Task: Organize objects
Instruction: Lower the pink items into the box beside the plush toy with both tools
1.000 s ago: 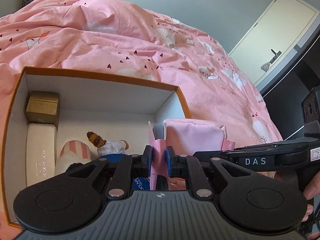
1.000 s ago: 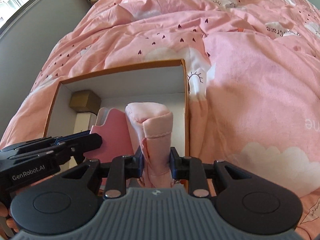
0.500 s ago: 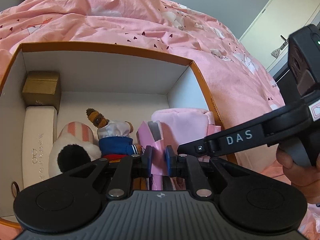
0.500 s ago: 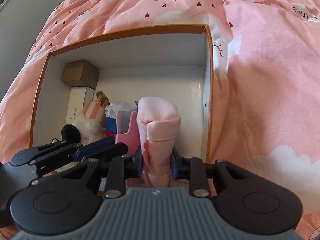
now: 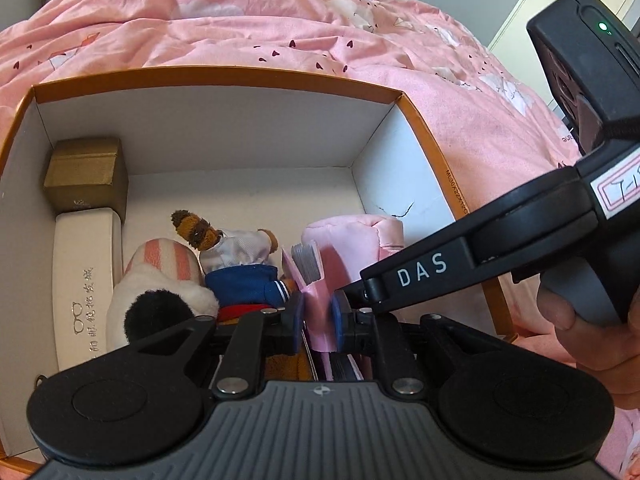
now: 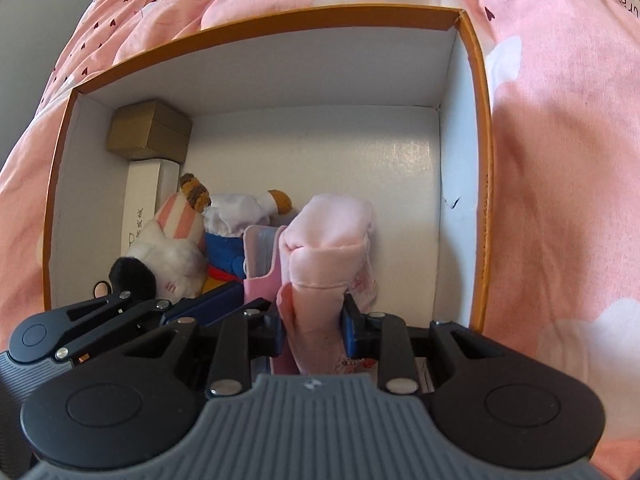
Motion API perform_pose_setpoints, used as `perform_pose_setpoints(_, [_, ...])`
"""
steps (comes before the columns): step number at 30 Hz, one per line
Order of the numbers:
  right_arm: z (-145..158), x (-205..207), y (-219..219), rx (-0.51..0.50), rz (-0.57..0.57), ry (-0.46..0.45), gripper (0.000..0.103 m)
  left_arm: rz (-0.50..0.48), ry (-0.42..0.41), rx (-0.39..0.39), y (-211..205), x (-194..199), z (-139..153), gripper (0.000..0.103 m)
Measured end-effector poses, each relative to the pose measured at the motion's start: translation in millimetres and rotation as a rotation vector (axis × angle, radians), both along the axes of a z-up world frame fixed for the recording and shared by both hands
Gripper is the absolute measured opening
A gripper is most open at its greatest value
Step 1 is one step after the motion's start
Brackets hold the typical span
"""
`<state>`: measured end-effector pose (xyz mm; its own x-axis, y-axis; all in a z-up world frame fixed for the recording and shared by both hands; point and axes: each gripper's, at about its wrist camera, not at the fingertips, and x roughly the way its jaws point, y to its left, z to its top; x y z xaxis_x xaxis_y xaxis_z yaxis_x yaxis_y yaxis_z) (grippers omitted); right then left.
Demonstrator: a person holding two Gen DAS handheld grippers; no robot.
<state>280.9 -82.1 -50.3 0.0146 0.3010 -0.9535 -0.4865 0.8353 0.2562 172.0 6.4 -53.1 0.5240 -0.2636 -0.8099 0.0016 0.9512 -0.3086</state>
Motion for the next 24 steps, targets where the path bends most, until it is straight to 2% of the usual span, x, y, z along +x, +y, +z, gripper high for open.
perform_pose_setpoints(3, [2, -1, 1, -0.004, 0.014, -0.016, 0.033, 0.013, 0.003, -0.028, 5, -2, -2, 0.025])
perform_pose_setpoints(5, [3, -2, 0, -0.007, 0.019, -0.027, 0.036, 0.020, -0.002, -0.040, 8, -5, 0, 0.034])
perform_pose_setpoints(8, [5, -1, -3, 0.011, 0.016, -0.023, 0.038, 0.011, -0.022, -0.054, 12, -9, 6, 0.040])
perform_pose_setpoints(13, [10, 0, -8, 0.045, 0.011, -0.007, 0.042, 0.008, -0.047, -0.077, 20, -16, 17, 0.040])
perform_pose_setpoints(15, [12, -1, -9, 0.058, 0.013, -0.001, 0.045, 0.008, -0.050, -0.112, 26, -18, 20, 0.040])
perform_pose_setpoints(18, [15, -4, -10, 0.059, 0.013, -0.008, 0.046, 0.003, -0.054, -0.149, 33, -21, 24, 0.038])
perform_pose_setpoints(20, [16, -5, -12, 0.060, 0.008, -0.012, 0.046, 0.010, -0.055, -0.143, 35, -22, 26, 0.033])
perform_pose_setpoints(24, [18, -4, -16, 0.074, 0.000, -0.010, 0.045, 0.016, -0.058, -0.153, 38, -23, 29, 0.032])
